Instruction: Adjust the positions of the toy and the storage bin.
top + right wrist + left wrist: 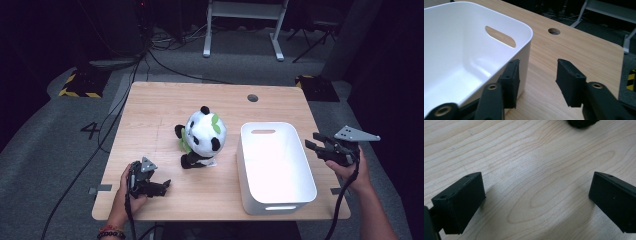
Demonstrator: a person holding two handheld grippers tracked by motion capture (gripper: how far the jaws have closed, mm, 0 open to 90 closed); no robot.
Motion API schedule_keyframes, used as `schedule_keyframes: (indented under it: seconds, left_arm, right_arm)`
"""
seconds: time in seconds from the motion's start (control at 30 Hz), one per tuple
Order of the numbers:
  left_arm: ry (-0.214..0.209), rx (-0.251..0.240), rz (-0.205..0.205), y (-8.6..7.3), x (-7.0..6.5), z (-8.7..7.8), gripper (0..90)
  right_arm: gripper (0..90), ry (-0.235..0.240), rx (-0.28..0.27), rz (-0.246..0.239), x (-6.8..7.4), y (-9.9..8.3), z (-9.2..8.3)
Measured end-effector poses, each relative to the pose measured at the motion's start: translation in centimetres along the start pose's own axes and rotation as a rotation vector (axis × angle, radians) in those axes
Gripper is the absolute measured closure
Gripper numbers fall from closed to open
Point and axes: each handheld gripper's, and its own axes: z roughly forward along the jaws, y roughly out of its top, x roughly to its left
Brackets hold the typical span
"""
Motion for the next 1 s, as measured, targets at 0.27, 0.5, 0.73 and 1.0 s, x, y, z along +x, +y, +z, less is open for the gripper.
schedule_keyframes:
  seconds: [0.27, 0.5, 0.73, 1.0]
  left_arm:
    - [0.001, 0.004, 0.000, 0.0, 0.0, 0.0, 0.5]
    - [0.003, -0.002, 0.010, 0.0, -0.3, 0.0, 0.5]
    - [-0.011, 0.003, 0.016, 0.0, -0.3, 0.0, 0.4]
    - [-0.011, 0.004, 0.015, 0.0, -0.3, 0.0, 0.4]
  right_arm:
    - [57.9, -0.047, 0.080, -0.009, 0.3, 1.0, 2.7]
    - [57.1, -0.045, 0.082, 0.028, -0.3, 1.2, 3.6]
    - [49.8, -0.037, 0.029, 0.034, 0.2, 1.6, 2.6]
    - [45.8, -0.027, -0.013, 0.017, 0.8, 2.4, 1.8]
